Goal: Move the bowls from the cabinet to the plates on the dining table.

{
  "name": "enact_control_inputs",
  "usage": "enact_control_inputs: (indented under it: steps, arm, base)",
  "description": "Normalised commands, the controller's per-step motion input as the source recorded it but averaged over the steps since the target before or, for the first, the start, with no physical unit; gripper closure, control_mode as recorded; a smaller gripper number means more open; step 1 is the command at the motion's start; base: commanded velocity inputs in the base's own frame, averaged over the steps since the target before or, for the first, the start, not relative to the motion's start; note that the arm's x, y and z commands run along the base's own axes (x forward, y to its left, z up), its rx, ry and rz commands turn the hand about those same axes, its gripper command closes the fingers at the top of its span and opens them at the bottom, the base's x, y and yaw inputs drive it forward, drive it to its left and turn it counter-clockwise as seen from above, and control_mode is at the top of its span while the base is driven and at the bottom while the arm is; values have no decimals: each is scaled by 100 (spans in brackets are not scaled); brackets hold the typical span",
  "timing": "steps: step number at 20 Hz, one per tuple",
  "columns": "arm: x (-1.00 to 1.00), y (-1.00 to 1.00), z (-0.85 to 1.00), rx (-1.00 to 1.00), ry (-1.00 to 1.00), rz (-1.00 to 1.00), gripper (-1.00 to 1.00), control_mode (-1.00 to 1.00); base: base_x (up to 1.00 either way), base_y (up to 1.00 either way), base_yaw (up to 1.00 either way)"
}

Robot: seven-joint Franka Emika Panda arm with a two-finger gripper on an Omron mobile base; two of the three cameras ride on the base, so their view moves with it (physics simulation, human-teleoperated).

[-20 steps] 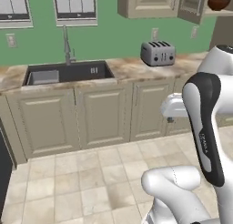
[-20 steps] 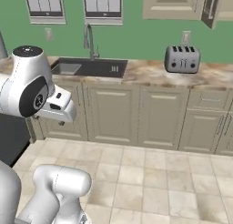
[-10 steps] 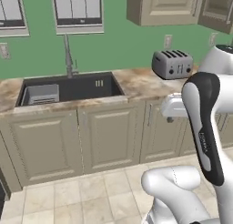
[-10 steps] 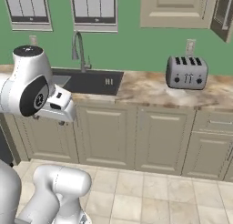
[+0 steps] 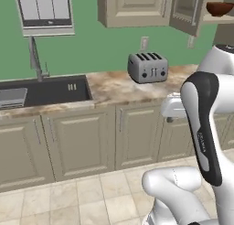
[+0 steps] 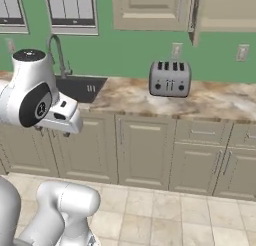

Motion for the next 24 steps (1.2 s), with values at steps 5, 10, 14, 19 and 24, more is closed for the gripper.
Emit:
enact_control_inputs:
  steps: [5, 10, 14, 19, 24]
  arm:
    - [0, 0, 0, 0, 0, 0, -100, 100]
    - [0, 0, 0, 0, 0, 0, -100, 100]
    - [0, 0, 0, 0, 0, 0, -100, 100]
    - [0, 0, 0, 0, 0, 0, -100, 100]
    - [0, 0, 0, 0, 0, 0, -100, 100]
  base:
    - [0, -100, 0]
    - [1, -100, 0]
    - [14, -100, 0]
    - [34, -100, 0]
    - [100, -66, -3]
